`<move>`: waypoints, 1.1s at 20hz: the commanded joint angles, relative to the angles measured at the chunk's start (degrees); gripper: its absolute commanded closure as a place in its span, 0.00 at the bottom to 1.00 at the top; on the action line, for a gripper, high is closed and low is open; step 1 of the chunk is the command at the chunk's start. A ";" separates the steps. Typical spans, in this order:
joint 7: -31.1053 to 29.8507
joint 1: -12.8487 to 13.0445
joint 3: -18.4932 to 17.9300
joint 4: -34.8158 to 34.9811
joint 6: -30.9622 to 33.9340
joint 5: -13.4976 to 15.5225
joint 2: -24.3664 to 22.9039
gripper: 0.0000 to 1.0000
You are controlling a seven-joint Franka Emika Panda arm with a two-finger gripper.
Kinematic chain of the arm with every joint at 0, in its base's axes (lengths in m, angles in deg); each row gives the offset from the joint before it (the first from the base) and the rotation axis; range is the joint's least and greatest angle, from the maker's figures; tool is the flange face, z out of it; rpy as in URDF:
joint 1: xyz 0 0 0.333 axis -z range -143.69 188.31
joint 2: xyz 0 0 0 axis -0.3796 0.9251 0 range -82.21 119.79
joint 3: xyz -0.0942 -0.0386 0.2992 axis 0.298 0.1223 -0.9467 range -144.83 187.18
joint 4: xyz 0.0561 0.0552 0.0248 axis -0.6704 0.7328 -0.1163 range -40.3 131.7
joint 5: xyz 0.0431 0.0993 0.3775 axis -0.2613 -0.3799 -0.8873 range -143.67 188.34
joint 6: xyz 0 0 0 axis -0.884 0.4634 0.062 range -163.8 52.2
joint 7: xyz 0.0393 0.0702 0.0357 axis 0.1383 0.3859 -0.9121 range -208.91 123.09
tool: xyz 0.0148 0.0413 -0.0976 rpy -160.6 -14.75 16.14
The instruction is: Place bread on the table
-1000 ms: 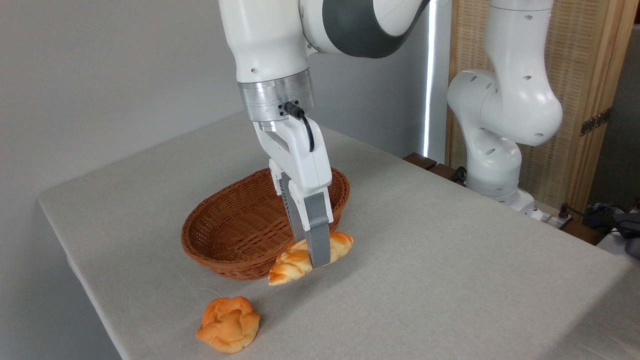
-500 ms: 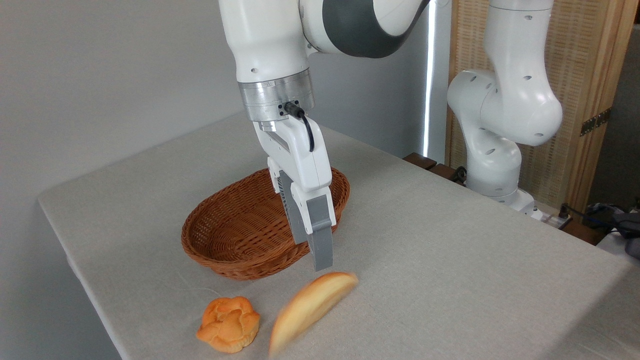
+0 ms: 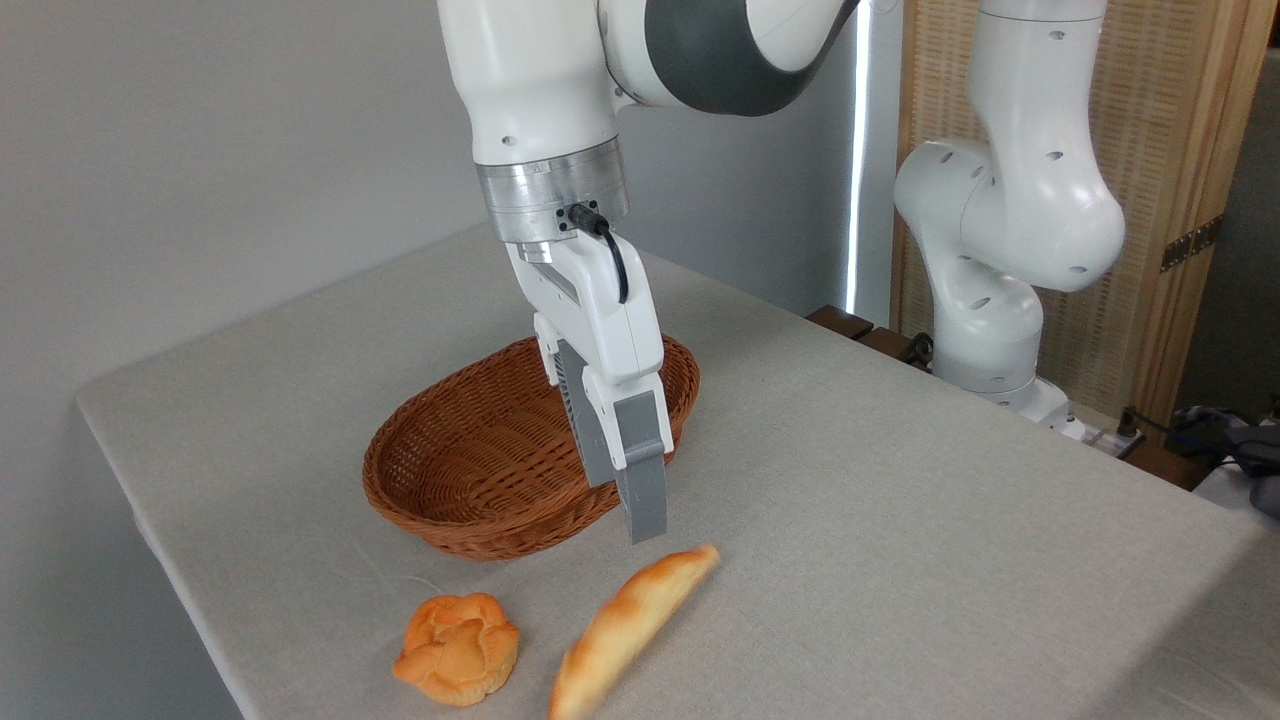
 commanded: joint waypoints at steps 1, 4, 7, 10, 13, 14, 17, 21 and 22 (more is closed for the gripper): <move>0.87 0.26 -0.30 -0.47 1.49 -0.89 -0.63 0.00; 0.61 0.26 -0.30 -0.47 1.49 -0.89 -0.63 0.00; -0.18 0.26 -0.12 -0.65 1.58 -0.46 -0.71 0.00; -8.23 0.34 2.24 -3.36 5.34 -0.19 -0.63 0.00; -18.35 0.34 4.27 -5.74 7.73 0.68 -0.63 0.00; -20.29 0.26 5.58 -7.40 7.82 3.12 -0.54 0.00; -25.13 0.17 6.38 -11.80 11.06 10.43 0.16 0.00; -25.14 0.26 7.08 -15.93 11.51 15.44 3.93 0.00; -25.14 0.26 7.26 -16.64 11.51 15.71 4.55 0.00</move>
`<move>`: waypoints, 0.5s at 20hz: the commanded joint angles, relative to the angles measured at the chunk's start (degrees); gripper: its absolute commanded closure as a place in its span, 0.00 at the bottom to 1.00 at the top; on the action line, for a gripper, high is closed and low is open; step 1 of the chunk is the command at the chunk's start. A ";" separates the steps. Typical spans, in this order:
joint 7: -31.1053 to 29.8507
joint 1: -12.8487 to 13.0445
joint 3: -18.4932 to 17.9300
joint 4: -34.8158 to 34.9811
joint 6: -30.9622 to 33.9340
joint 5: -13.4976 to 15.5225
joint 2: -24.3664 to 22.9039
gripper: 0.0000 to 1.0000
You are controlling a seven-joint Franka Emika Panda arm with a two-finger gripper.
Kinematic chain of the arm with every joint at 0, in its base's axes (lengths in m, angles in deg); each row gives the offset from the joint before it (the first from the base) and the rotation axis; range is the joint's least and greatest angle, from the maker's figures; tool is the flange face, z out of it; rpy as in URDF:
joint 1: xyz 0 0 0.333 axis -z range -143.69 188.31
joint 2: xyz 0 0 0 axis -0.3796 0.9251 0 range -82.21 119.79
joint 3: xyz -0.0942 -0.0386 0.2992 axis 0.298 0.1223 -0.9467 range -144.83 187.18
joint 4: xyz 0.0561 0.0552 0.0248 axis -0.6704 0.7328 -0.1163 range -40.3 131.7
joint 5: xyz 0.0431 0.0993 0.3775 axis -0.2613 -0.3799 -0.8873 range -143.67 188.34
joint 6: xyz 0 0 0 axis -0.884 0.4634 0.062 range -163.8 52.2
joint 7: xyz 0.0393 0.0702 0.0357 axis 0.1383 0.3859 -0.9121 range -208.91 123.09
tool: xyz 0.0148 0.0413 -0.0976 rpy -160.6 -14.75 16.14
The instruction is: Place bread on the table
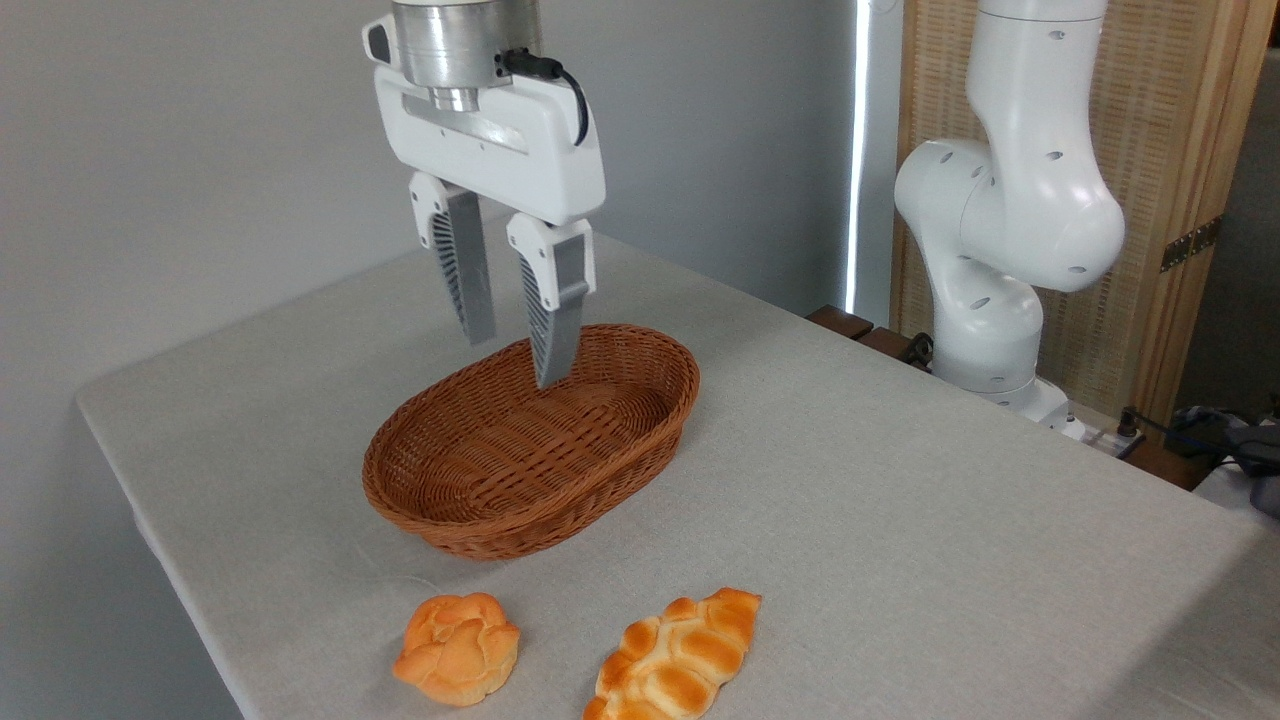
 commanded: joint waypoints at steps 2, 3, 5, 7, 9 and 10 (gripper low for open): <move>-0.41 -0.01 0.51 -5.39 1.67 3.39 4.90 0.00; -0.41 -0.01 0.59 -5.48 1.67 3.48 4.99 0.00; -0.24 -0.01 0.51 -5.48 1.59 3.39 5.69 0.00; -0.24 -0.01 0.51 -5.48 1.59 3.48 5.96 0.00; -0.15 -0.01 0.24 -5.57 1.67 3.57 5.96 0.00; -0.24 -0.10 0.24 -5.57 1.59 3.65 5.96 0.00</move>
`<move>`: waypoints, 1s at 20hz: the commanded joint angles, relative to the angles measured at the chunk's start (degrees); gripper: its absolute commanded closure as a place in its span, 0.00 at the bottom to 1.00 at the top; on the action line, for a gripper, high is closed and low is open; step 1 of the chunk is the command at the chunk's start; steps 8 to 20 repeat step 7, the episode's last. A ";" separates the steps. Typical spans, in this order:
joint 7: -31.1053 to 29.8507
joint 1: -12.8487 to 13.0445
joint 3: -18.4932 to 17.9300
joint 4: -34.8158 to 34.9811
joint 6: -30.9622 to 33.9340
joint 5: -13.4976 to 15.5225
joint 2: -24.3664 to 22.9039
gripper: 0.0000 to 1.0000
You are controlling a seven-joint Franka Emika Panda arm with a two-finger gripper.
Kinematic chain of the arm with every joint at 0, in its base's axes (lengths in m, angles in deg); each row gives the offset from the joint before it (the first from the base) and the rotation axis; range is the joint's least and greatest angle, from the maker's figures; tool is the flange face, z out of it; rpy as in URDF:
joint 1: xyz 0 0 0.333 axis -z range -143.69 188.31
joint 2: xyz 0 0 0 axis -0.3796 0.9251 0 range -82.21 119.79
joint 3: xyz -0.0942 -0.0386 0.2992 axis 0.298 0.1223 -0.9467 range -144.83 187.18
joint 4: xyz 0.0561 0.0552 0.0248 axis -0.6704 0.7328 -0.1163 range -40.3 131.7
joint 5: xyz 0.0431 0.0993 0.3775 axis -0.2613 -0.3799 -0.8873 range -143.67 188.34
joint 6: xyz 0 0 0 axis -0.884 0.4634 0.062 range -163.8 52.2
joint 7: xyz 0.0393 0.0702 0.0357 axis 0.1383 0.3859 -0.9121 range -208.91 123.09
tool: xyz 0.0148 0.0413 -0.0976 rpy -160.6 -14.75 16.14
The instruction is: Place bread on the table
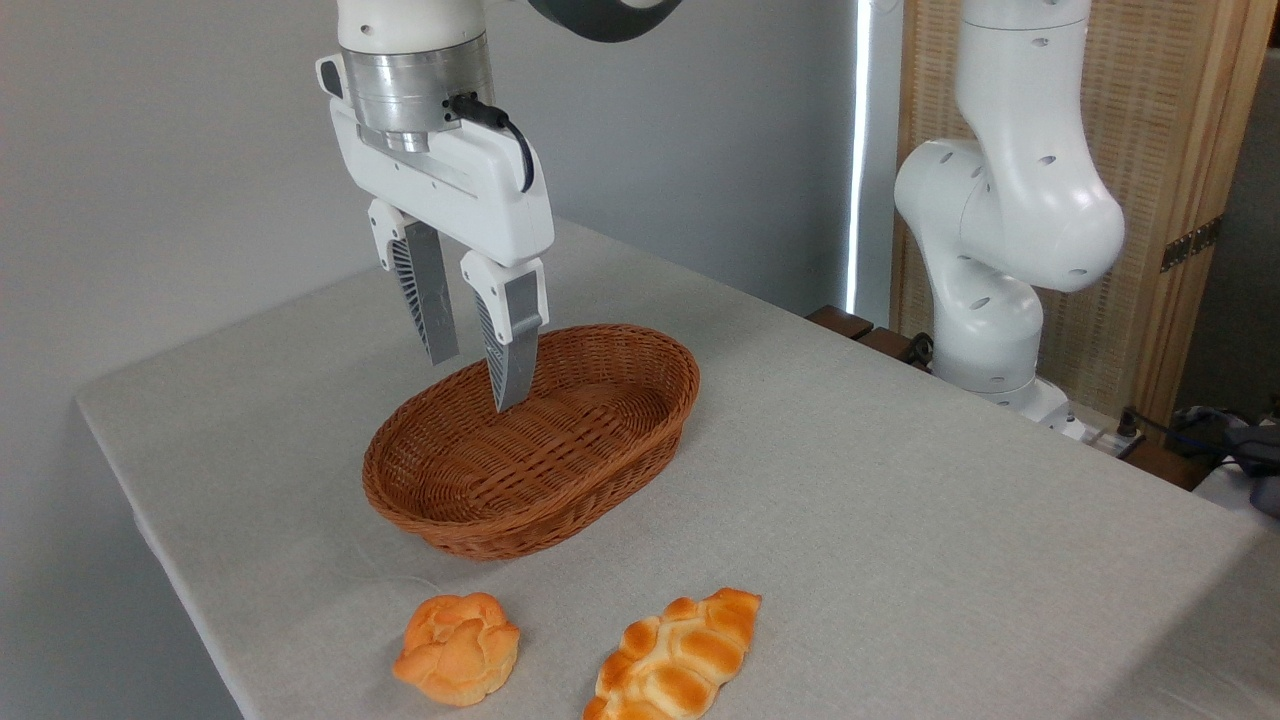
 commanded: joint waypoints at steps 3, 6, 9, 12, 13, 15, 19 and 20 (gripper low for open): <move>-0.32 -0.09 -0.77 -2.38 1.67 1.35 0.21 0.00; -0.06 -0.18 -1.38 -2.56 1.67 2.05 0.21 0.00; 0.55 -0.18 -1.38 -2.56 1.67 2.05 0.21 0.00; 0.55 -0.18 -1.38 -2.56 1.67 2.05 0.21 0.00; 0.55 -0.18 -1.38 -2.56 1.67 2.05 0.21 0.00; 0.55 -0.18 -1.38 -2.56 1.67 2.05 0.21 0.00; 0.55 -0.18 -1.38 -2.56 1.67 2.05 0.21 0.00; 0.55 -0.18 -1.38 -2.56 1.67 2.05 0.21 0.00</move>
